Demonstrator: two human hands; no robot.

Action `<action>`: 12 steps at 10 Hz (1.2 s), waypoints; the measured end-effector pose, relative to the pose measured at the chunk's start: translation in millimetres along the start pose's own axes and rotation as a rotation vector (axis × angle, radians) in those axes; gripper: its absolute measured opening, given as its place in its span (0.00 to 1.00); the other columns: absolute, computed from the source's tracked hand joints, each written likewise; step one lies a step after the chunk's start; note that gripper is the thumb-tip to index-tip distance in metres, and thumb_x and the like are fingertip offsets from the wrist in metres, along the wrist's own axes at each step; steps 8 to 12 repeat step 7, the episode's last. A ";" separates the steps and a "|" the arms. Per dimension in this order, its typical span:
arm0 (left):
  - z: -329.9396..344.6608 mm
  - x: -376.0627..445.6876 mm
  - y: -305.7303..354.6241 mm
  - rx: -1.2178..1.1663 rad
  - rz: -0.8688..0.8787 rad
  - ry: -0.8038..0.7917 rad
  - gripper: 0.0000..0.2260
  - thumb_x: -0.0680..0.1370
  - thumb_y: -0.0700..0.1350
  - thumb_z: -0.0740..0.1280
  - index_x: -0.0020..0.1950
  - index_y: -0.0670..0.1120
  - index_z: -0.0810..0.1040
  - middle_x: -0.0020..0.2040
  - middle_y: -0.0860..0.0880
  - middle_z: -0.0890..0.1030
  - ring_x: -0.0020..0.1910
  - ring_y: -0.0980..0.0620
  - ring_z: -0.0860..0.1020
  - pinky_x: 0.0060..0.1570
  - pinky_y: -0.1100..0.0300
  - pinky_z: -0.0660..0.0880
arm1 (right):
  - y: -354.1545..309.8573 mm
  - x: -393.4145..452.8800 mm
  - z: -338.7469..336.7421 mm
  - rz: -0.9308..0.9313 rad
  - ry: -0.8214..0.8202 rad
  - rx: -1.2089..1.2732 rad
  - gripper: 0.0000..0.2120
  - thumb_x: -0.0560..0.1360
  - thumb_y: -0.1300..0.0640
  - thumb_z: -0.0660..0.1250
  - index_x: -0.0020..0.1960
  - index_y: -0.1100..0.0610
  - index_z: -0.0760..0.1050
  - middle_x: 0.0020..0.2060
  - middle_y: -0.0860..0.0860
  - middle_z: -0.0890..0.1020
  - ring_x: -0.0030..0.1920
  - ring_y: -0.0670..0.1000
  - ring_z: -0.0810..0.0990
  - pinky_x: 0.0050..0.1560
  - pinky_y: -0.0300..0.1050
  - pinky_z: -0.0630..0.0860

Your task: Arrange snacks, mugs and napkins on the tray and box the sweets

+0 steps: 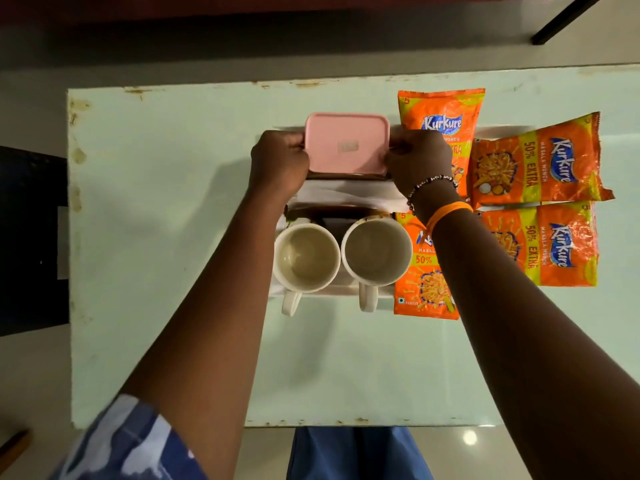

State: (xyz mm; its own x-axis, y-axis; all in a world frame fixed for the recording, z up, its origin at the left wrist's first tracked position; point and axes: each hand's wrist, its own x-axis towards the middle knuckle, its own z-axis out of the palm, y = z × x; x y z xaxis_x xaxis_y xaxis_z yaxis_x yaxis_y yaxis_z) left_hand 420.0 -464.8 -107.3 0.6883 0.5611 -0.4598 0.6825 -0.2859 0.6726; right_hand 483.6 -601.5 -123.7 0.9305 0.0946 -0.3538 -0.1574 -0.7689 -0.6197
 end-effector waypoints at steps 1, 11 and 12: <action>1.5 2.3 -8.1 0.023 -0.024 -0.002 0.16 0.74 0.34 0.61 0.61 0.43 0.77 0.58 0.43 0.81 0.56 0.47 0.79 0.52 0.62 0.73 | 1.9 1.7 4.5 0.037 -0.035 -0.049 0.12 0.72 0.62 0.65 0.55 0.59 0.79 0.54 0.58 0.83 0.57 0.57 0.78 0.55 0.41 0.72; 24.1 -69.0 -2.6 0.390 0.350 0.164 0.26 0.79 0.45 0.56 0.75 0.45 0.50 0.77 0.45 0.53 0.77 0.45 0.49 0.74 0.49 0.47 | 12.5 -57.3 -22.7 -0.372 0.201 -0.145 0.20 0.74 0.55 0.58 0.64 0.60 0.70 0.65 0.59 0.74 0.65 0.60 0.71 0.66 0.50 0.67; 24.1 -69.0 -2.6 0.390 0.350 0.164 0.26 0.79 0.45 0.56 0.75 0.45 0.50 0.77 0.45 0.53 0.77 0.45 0.49 0.74 0.49 0.47 | 12.5 -57.3 -22.7 -0.372 0.201 -0.145 0.20 0.74 0.55 0.58 0.64 0.60 0.70 0.65 0.59 0.74 0.65 0.60 0.71 0.66 0.50 0.67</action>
